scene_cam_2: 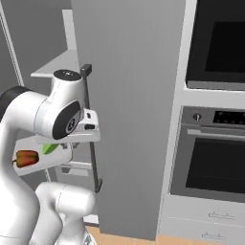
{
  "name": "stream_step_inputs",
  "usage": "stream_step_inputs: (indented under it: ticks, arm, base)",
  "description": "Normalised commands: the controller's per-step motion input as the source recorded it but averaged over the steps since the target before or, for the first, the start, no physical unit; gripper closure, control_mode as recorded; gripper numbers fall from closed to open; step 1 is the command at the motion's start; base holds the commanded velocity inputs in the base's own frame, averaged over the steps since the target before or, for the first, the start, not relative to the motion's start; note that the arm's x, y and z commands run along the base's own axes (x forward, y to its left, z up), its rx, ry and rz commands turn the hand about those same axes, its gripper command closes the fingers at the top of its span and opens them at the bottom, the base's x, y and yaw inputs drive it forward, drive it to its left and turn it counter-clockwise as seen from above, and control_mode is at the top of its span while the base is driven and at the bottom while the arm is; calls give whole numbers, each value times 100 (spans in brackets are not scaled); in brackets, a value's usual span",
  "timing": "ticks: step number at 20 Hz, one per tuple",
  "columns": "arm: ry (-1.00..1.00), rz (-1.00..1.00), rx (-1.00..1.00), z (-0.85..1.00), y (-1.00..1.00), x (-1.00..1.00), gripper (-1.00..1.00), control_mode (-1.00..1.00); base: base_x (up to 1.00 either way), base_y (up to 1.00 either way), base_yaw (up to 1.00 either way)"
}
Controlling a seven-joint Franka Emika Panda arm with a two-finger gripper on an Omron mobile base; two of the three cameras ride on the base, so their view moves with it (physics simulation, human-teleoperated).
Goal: Take the meat container that has the chicken drumstick and place it on the second highest rack of the freezer. Then take the vegetable container that has the lemon wedge and bell pepper and place it on the highest rack of the freezer.
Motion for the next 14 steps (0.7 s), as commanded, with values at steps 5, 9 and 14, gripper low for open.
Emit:
stream_step_inputs:
  ticks: [5, 9, 14]
  arm:
    - [0, -8, 2, 0, 16, 12, 100, -100]
    - [0, -25, 9, 0, 54, 21, 100, -100]
    - [0, -28, 20, 23, 42, 3, 100, -100]
  base:
    - [18, 16, -11]
    - [0, 0, 0]
    - [0, 0, 0]
